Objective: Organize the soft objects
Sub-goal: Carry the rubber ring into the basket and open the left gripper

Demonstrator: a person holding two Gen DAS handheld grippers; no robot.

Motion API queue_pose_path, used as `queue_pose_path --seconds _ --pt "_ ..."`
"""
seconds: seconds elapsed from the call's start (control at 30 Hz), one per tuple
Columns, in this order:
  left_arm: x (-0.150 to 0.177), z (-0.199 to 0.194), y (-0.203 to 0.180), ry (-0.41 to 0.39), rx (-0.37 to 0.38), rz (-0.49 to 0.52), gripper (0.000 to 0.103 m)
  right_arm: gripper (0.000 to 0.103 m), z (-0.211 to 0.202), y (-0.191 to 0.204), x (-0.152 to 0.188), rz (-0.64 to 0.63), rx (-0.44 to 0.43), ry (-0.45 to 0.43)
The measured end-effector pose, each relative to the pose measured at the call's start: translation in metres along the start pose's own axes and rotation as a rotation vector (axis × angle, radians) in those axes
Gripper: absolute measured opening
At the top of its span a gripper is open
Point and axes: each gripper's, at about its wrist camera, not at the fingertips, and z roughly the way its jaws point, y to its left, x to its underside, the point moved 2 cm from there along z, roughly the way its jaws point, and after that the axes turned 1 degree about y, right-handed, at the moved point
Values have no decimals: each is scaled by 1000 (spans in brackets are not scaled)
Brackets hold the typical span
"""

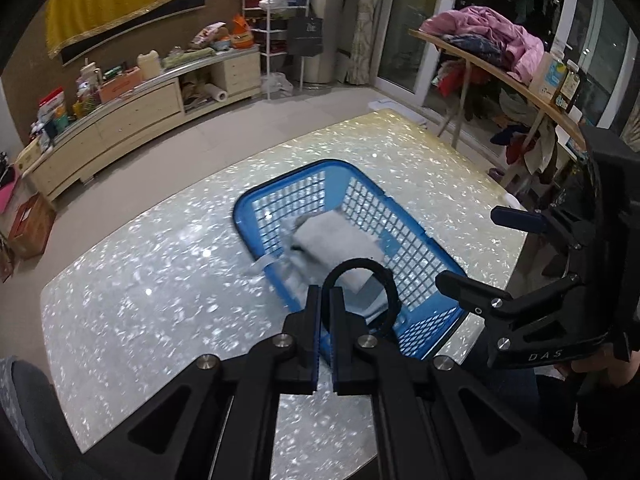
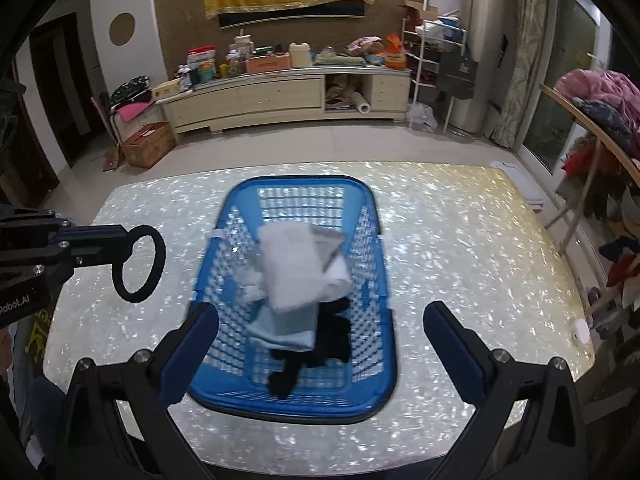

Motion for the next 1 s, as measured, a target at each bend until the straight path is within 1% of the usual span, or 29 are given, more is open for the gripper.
queue_pose_path --seconds 0.27,0.43,0.57,0.8,1.0 --pt "-21 40 -19 40 19 32 3 103 19 -27 -3 27 10 30" --pt "-31 72 -22 81 16 36 3 103 33 -40 0 44 6 58" --pt "-38 97 -19 99 22 30 3 103 43 -45 0 44 0 74" --pt "-41 142 -16 151 -19 45 3 103 59 -52 -3 55 -19 92" --pt "-39 166 -12 188 -27 40 3 103 68 -57 -2 68 -31 113"
